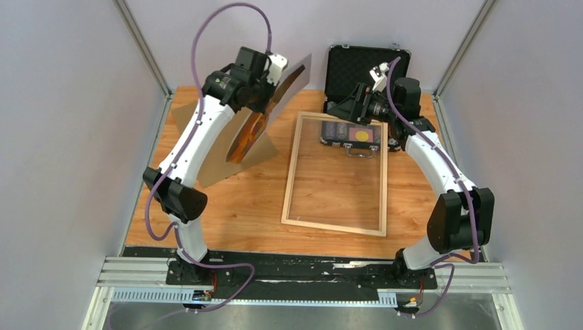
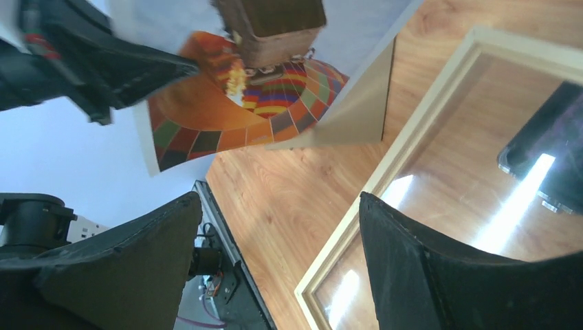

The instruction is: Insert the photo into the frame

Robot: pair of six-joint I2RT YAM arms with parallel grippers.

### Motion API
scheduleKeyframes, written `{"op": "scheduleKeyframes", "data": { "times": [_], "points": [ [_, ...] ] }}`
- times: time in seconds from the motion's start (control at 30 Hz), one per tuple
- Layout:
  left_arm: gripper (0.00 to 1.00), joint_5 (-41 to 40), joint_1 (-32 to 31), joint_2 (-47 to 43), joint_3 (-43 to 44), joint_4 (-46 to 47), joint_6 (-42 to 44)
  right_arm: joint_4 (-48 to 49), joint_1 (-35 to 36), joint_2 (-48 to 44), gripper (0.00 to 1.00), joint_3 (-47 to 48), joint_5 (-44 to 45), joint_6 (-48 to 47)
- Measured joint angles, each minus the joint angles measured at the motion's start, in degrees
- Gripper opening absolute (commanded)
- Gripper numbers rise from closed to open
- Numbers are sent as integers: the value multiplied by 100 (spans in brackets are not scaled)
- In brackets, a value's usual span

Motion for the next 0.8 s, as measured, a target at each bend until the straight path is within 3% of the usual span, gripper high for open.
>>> {"op": "scheduleKeyframes", "data": {
  "times": [0.1, 0.3, 0.8],
  "points": [
    [0, -74, -107, 81, -793, 76, 13, 227, 0, -155, 83, -505, -13, 125],
    [0, 122, -474, 225, -1547, 385, -284, 758, 0, -551, 84, -1279, 9, 461],
    [0, 1377, -807, 802, -1707, 1370, -1974, 1585, 321, -675, 86, -2124, 332, 951]
  ]
}}
